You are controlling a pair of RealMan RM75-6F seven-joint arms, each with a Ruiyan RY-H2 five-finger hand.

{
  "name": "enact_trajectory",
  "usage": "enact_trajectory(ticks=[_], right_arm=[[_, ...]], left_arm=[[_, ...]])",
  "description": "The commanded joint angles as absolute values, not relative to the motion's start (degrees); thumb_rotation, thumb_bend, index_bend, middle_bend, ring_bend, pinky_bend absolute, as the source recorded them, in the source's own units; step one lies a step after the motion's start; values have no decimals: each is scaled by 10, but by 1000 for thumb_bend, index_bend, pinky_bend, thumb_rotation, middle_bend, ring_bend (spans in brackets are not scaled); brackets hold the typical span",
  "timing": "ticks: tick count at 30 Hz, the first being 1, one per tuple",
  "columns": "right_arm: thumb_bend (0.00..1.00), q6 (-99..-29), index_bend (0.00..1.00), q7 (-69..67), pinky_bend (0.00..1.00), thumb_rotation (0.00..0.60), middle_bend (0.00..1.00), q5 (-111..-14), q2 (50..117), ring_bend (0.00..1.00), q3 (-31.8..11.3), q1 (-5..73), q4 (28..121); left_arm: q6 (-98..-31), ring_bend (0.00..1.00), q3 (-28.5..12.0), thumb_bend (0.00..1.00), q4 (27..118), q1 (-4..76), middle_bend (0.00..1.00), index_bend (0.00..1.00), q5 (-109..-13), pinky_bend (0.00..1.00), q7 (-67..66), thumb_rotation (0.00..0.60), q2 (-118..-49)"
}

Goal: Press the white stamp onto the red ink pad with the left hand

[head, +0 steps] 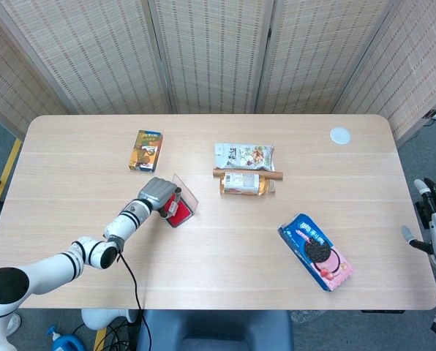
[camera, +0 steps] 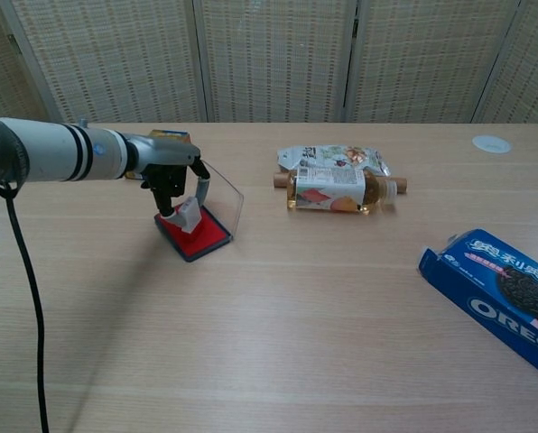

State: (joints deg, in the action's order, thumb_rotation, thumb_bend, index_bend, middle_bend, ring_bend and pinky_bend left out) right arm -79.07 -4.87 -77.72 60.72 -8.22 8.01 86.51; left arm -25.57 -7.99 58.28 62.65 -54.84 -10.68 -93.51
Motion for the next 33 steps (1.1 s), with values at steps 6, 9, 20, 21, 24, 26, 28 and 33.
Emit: enact_trajectory(ticks=[6,9,20,21,24,26,28,33], right_arm=[[303,-793,0,-50,0,600,0,-777,607,0,-83,79,865],[303,-795,0,-51,0,600,0,-778,606,0,-83,78,866],[303,-808,0,-52,0,600,0,-789,605,0,-81,72,869],[303,-809,0,-53,0,600,0,-791,605,0,-80,72,870],[303,-816,0,-53,0,600,0,-797,605,0,-78,69,871],[303,-821,0,-52,0,600,0,-802,605,0,-77,67,873],[303,-826,0,-50,0,600,0,-806,605,0,-75,66,875],[303,-830,0,-45,0,600,0,-813,606,0,-72,64,878]], left_arm=[[-253,821,-78,576,573,624,1000,786,-560,802,-89,600,-940],[-253,821,-78,576,575,624,1000,785,-562,802,-85,600,-938],[-303,822,-82,576,660,613,1000,780,-573,803,-93,600,-898],[-313,821,-82,576,677,611,1000,779,-571,803,-100,600,-889],[-348,822,-81,576,738,604,1000,777,-560,803,-127,600,-858],[-372,822,-78,576,781,598,1000,777,-548,803,-147,600,-837],[-395,822,-75,575,819,591,1000,777,-536,803,-167,600,-817],[-435,822,-62,576,884,571,1000,777,-514,803,-190,600,-778]])
